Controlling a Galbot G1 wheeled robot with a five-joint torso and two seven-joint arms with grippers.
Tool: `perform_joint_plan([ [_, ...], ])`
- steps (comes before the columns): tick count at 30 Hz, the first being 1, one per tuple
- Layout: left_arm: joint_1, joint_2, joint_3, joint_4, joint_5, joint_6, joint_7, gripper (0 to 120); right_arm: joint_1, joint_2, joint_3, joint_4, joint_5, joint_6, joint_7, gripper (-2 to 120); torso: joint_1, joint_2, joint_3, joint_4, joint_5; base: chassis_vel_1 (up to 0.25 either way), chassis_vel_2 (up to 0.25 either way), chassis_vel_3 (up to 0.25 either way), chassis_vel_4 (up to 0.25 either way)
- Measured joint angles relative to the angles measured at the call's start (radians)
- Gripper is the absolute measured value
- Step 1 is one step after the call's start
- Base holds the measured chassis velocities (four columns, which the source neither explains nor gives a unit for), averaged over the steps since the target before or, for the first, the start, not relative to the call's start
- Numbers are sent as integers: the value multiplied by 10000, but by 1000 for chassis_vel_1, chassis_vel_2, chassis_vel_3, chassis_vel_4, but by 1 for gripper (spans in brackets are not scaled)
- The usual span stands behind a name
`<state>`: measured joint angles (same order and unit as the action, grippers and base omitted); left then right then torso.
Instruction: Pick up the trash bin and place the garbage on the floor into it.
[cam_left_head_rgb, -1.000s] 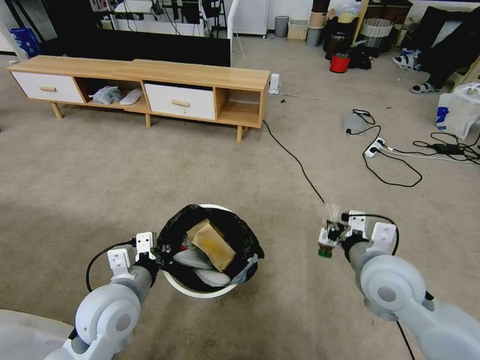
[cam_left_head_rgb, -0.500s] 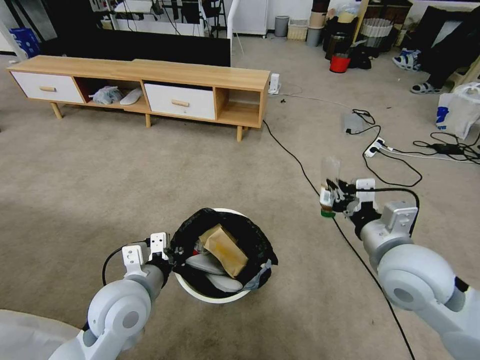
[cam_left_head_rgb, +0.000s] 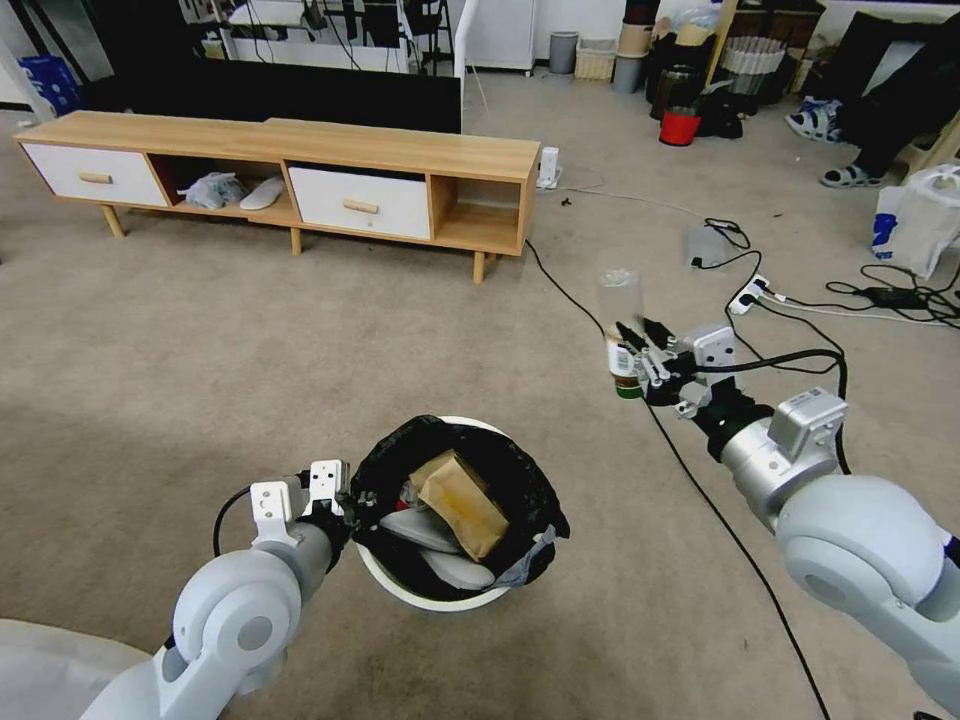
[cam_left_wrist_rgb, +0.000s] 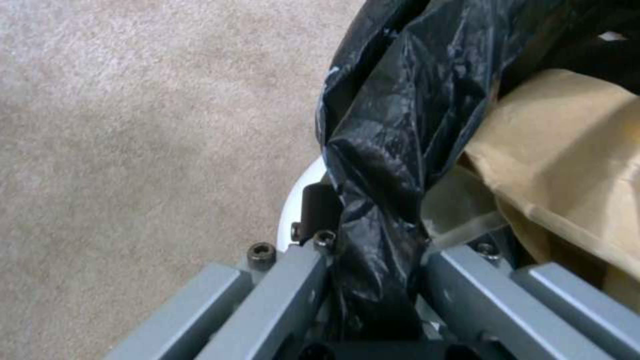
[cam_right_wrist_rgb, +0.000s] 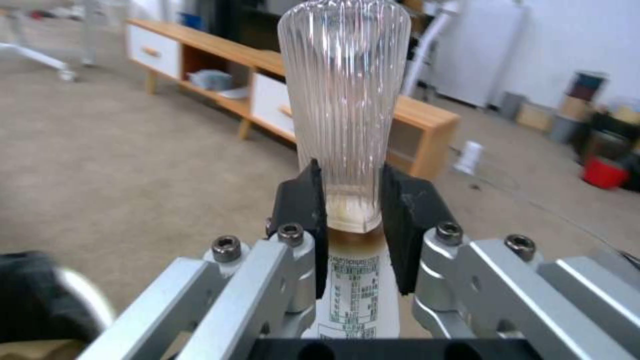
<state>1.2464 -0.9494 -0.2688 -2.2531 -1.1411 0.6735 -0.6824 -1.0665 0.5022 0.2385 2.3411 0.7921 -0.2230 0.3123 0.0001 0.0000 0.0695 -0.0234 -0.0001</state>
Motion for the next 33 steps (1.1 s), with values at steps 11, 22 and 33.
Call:
perform_joint_plan([
  [11, -948, 170, 439, 234, -735, 71, -120, 0, -54, -244, -173, 92, -746, 604, -1264, 17, 0, -1, 0, 0, 1, 0, 0, 0, 0],
  [22, -1686, 144, 839, 393, -1141, 74, -366, 0, -377, -384, -393, 89, -1429, 816, -1858, 17, 1, -1, 0, -1, 2, 0, 0, 0, 0],
  [33, -2241, 23, 1201, 658, -1094, 84, -405, 0, -331, -438, -535, 67, -1545, 806, -2221, 17, 0, 0, 1, 0, 2, 0, 0, 0, 0],
])
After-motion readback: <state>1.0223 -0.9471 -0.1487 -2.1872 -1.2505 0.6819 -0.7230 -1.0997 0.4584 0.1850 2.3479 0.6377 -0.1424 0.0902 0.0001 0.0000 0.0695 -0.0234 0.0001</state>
